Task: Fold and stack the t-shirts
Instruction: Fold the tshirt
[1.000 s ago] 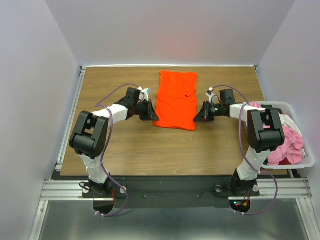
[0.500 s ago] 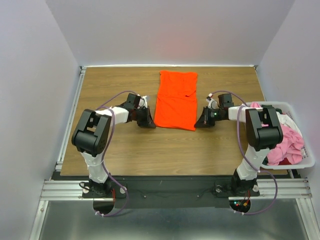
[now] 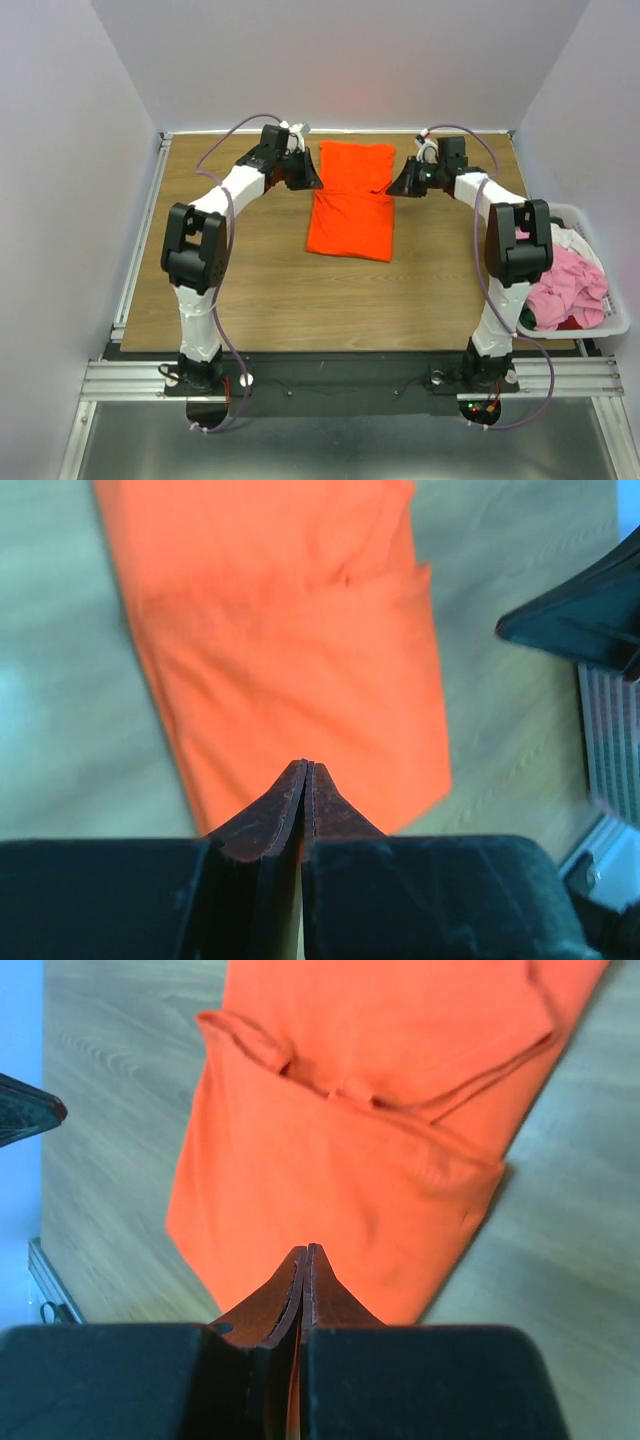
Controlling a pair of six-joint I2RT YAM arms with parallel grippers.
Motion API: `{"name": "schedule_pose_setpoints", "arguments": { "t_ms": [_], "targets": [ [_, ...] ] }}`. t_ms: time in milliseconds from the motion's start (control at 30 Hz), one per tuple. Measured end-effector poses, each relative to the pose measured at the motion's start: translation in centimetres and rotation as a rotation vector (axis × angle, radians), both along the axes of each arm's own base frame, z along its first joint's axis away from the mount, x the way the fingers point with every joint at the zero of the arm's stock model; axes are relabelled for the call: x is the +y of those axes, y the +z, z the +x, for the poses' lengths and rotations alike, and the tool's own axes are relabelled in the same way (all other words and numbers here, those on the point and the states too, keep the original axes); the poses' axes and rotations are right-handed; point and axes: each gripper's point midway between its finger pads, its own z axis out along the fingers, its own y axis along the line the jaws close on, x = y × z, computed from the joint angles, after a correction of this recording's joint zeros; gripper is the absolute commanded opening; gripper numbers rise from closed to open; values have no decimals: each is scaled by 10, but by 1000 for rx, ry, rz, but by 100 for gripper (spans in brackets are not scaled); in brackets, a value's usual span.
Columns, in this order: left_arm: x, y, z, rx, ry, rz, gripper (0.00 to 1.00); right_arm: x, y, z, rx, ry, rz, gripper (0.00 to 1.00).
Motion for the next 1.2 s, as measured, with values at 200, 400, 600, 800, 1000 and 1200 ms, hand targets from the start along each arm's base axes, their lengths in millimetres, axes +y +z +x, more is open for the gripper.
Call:
{"name": "schedule_pose_setpoints", "arguments": {
  "t_ms": [200,400,600,800,1000,1200],
  "targets": [
    [-14,-43,36,50,-17,23,11,2,-26,28,40,-15,4,1],
    [-12,-105,32,177,-22,77,11,0,-66,31,117,-30,-16,1],
    [-8,-107,40,177,-12,63,11,-4,-85,36,147,-44,-21,1],
    [12,-106,46,173,29,52,20,-8,-85,38,140,-57,-37,1],
    [32,-79,27,167,81,81,45,-15,-55,30,104,-85,-91,16],
    [45,-14,-21,71,135,115,62,-18,-3,-6,32,-117,-161,39]
  ]
}}
